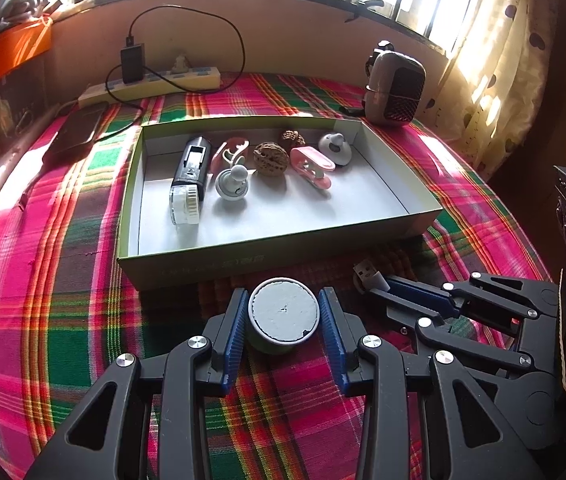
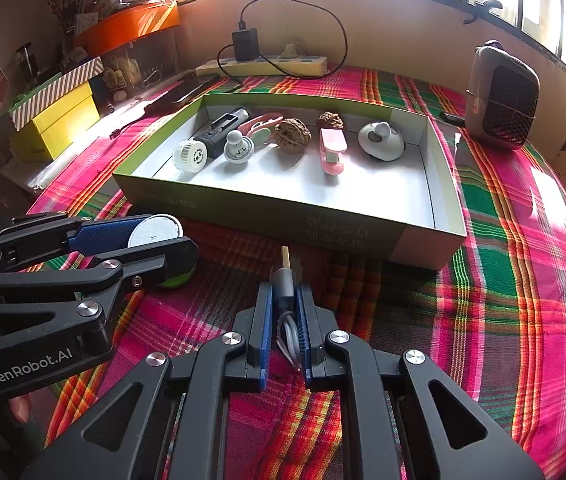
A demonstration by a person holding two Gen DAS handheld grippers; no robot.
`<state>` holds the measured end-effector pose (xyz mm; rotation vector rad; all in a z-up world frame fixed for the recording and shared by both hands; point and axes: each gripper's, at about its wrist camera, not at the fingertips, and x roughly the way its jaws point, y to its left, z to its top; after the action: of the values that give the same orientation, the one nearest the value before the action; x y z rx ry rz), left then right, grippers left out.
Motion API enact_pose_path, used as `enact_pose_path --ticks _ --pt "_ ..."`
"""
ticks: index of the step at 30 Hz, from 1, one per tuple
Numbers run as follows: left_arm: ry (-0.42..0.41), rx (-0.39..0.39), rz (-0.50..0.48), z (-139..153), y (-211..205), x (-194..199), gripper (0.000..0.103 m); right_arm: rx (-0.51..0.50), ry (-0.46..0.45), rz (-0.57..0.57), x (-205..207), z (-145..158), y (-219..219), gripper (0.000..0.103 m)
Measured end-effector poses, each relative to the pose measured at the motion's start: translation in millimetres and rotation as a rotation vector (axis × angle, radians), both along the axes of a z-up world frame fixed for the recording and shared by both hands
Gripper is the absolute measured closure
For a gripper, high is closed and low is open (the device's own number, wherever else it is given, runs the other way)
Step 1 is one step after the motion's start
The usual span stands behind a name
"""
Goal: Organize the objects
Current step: 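Close the left tool on the green-based white puck while the right tool holds the cable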
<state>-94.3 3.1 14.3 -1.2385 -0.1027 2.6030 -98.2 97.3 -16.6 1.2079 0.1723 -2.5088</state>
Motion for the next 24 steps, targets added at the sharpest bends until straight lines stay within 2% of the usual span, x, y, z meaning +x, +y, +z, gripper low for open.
enact_pose_path --ticks 4,24 --pt "0.004 0.008 0.0 0.6 -0.4 0.9 0.072 0.0 0.0 0.0 -0.3 0.0 0.3 0.091" --pt "0.009 0.004 0.006 2.9 -3.0 1.3 0.072 0.002 0.001 0.0 -0.1 0.0 -0.3 0.091"
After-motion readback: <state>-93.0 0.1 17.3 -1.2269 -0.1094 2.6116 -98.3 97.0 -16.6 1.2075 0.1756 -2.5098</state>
